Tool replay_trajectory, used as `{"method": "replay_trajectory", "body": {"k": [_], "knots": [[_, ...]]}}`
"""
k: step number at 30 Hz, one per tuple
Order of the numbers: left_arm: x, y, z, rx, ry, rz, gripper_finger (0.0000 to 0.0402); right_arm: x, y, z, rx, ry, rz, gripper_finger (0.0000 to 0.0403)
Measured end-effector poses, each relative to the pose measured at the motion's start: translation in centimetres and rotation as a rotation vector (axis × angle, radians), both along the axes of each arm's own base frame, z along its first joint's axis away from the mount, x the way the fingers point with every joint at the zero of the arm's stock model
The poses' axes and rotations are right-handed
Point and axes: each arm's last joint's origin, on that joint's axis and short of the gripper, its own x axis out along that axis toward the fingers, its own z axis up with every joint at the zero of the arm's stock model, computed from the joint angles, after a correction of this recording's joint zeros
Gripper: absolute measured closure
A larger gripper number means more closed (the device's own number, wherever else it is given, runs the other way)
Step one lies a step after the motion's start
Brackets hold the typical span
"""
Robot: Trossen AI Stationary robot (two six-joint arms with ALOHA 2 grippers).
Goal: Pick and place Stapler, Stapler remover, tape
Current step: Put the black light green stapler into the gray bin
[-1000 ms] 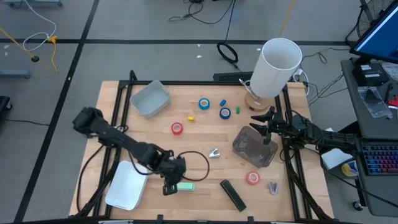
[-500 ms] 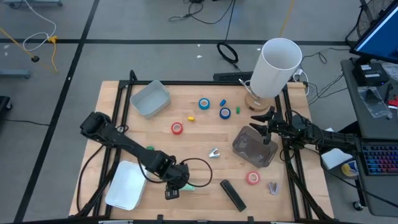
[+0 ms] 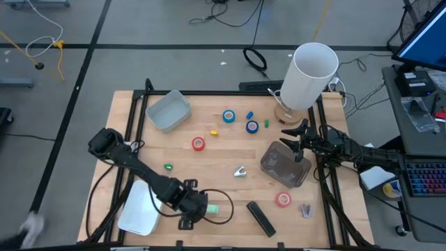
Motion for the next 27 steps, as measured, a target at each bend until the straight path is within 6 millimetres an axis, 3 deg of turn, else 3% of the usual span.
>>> {"method": "replay_trajectory", "body": {"k": [12,24,27], "knots": [[0.3,0.3,0.0,0.010,-0.019,0.023,0.0211,0.0,0.0,0.0,0.002,0.000,0.000,0.0236],[1.3,-0.7,-4.3,-0.017,0.100,0.015,0.0211,0.0,0.0,0.0,0.003,0.002,0.000,0.0236],[1.5,-0.6,-4.1,-0.024,0.083,0.031,0.0211,0.0,0.0,0.0,0.003,0.003,-0.001,0.0236]]}}
